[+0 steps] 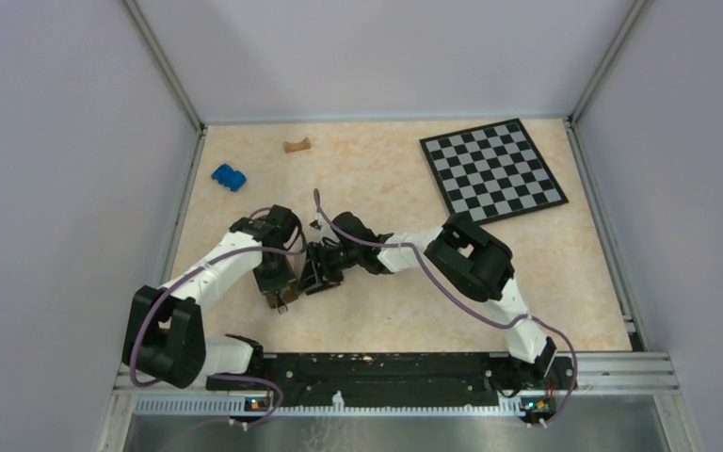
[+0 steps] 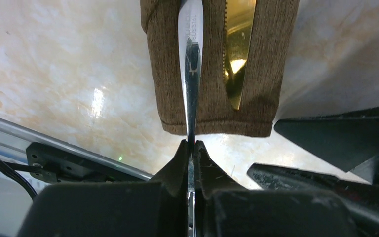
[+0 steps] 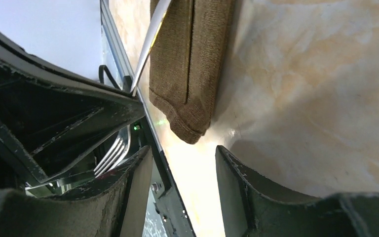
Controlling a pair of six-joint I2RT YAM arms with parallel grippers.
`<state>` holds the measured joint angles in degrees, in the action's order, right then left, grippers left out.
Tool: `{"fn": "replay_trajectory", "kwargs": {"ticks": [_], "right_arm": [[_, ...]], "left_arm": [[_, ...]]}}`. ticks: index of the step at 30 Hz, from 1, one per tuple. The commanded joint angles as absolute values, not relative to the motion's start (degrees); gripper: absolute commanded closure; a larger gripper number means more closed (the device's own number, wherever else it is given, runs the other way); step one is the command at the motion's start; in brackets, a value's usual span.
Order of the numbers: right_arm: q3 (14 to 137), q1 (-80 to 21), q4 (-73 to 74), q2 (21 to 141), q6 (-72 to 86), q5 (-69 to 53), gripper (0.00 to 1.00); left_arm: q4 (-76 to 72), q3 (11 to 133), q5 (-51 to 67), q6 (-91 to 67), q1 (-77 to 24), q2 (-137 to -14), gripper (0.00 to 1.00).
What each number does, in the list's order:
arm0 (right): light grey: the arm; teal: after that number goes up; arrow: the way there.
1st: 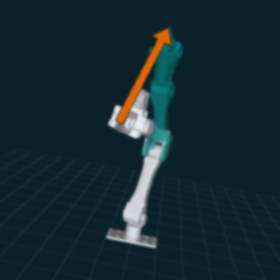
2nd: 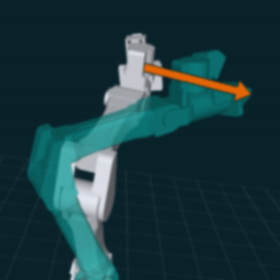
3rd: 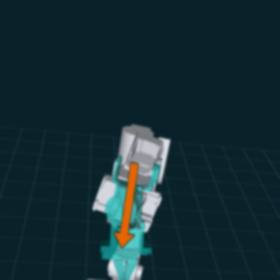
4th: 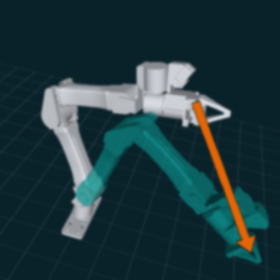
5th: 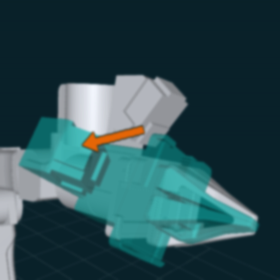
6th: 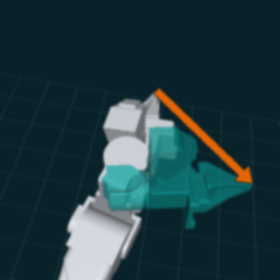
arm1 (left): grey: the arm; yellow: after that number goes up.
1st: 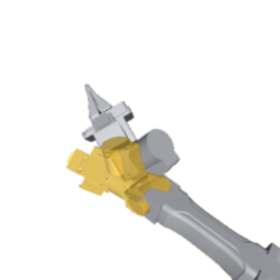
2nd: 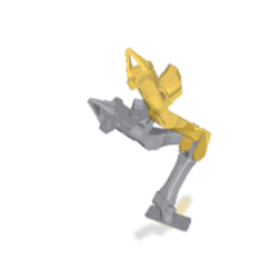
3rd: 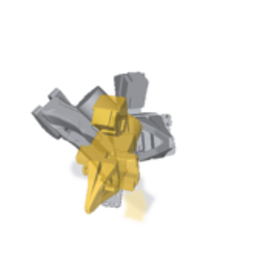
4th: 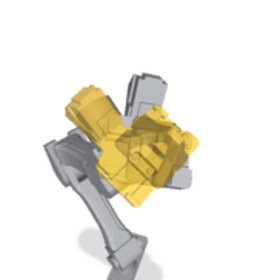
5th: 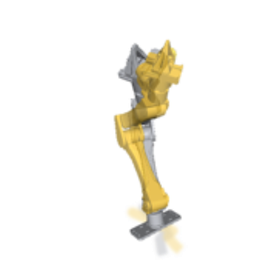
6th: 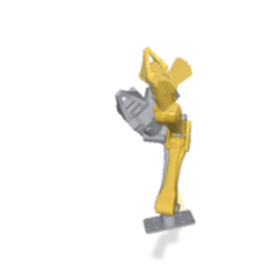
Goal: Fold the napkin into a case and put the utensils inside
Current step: Insert the fork into the folded napkin.
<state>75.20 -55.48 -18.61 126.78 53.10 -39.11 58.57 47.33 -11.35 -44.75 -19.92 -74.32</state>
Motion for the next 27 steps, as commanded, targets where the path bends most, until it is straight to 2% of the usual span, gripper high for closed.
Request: {"fn": "replay_trajectory", "kwargs": {"ticks": [1,12,16,21,26,27], "right_arm": [[79.03,-57.15,-19.17,128.99,52.61,-39.66,0.50],[83.82,-57.66,-18.43,133.58,53.27,-39.84,0.58],[85.35,-57.67,-18.86,134.91,54.06,-39.67,0.63],[86.84,-57.49,-17.62,135.88,53.61,-38.59,0.75],[85.32,-57.39,-19.15,135.59,54.29,-38.50,0.99],[85.00,-57.39,-19.30,135.47,54.31,-38.41,1.00]], "left_arm": [[55.35,49.39,-15.19,-41.60,-19.29,-76.89,1.00],[51.75,50.74,-18.93,-37.56,-19.18,-80.73,1.00],[50.33,50.98,-18.94,-36.17,-19.19,-81.46,1.00],[50.16,50.82,-18.41,-36.67,-19.17,-80.67,1.00],[48.01,50.06,-21.17,-35.25,-19.25,-80.31,1.00],[47.36,50.02,-21.83,-34.90,-19.23,-80.56,1.00]]}}
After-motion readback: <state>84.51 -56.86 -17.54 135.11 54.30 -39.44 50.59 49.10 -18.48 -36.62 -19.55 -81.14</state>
